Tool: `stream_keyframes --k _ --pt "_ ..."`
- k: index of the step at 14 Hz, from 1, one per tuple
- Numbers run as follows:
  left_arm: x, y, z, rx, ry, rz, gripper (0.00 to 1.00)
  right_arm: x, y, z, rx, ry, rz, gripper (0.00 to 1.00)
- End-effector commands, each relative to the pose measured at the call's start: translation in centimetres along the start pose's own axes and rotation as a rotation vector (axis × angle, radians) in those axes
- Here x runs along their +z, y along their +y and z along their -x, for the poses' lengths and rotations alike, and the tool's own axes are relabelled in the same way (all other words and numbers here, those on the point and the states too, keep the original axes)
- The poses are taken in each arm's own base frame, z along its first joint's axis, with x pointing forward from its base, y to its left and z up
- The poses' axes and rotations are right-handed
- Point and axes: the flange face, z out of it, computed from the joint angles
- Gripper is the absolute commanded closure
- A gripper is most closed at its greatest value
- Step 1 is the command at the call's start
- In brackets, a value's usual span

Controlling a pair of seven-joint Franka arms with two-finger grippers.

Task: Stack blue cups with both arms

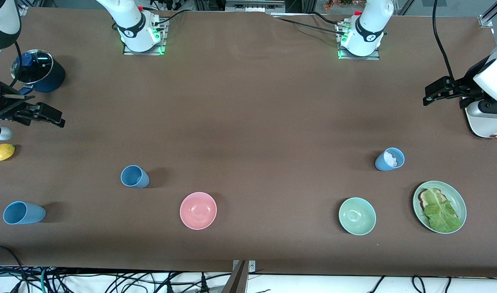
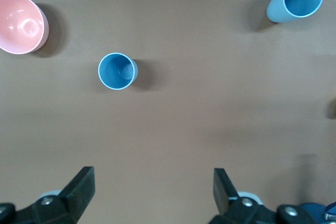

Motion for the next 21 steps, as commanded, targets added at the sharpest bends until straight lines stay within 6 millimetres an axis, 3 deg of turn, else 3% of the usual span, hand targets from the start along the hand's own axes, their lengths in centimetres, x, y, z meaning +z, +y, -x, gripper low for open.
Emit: stream_keyframes --k 1,21 --pt "-0.5 -0.3 -0.3 0.015 0.009 -0.011 0.0 -0.9 -0.1 0.3 -0.002 0.01 -0.01 0.0" --pt "0.8 -0.6 -1.1 0.01 -0.015 -0.004 0.0 -0.9 -0.1 0.3 0.0 0.01 -0.011 0.0"
